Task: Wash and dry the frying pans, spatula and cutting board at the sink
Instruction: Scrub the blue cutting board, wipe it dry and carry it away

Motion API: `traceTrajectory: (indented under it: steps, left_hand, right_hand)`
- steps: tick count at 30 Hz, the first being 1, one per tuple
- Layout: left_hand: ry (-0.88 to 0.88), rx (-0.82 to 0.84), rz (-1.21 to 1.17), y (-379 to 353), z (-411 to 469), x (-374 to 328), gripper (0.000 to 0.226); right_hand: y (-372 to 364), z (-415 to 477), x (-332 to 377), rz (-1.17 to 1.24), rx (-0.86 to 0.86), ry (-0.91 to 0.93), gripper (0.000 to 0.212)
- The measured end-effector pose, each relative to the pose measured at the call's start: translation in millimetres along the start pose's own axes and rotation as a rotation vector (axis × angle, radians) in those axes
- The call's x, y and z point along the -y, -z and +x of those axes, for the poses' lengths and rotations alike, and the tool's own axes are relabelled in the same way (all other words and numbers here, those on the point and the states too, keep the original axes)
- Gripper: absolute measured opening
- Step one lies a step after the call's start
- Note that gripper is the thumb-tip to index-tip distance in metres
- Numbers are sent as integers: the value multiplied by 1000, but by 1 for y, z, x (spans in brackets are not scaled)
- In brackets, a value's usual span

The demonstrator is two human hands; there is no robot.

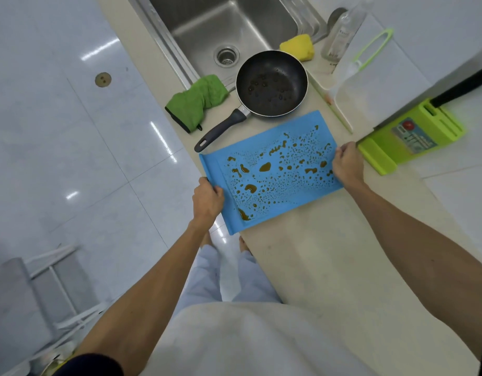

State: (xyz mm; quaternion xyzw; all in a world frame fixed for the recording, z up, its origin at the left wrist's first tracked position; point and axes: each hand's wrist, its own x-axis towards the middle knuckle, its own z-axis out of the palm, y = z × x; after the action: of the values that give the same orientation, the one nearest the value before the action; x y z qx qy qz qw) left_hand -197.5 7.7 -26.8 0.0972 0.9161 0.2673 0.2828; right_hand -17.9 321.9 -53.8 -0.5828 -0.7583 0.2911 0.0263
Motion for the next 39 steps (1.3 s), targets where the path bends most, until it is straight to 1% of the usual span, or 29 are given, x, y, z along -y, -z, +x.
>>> traceTrajectory:
  steps: [4, 9, 12, 15, 19, 23, 26, 29, 33, 36, 39]
  left_hand:
    - [0, 38, -2, 0, -12, 0, 13]
    - [-37, 46, -58, -1, -28, 0, 12]
    - [-78, 14, -83, 11, -31, -7, 12]
    - [-116, -26, -109, 31, -28, -19, 19]
    - [-186, -86, -134, 66, -14, -32, 21]
    - [-244, -144, -168, 108, 15, -40, 21]
    - [-288, -159, -162, 144, 44, -41, 18]
    - [-310, -166, -172, 183, 81, -34, 17]
    - [-341, -148, -187, 240, 137, -22, 21]
    - [-357, -133, -212, 282, 174, -14, 23]
    - [-365, -148, -192, 326, 215, -2, 24]
  right_hand:
    - [5, -15, -7, 56, -6, -91, 31]
    - [22, -25, -13, 84, -13, -110, 34]
    - [37, -33, -2, 106, -25, -136, 41]
    - [49, -38, 10, 118, -59, -137, 40]
    - [57, -41, 38, 147, -83, -132, 40]
    - [59, -40, 79, 176, -128, -69, 38]
    - [51, -38, 116, 179, -152, -67, 39]
    - [33, -35, 162, 202, -161, -65, 41]
    - [0, -32, 224, 235, -185, -25, 44]
    - [-22, -30, 273, 234, -177, -28, 46]
    - [-48, -31, 326, 269, -169, -61, 44]
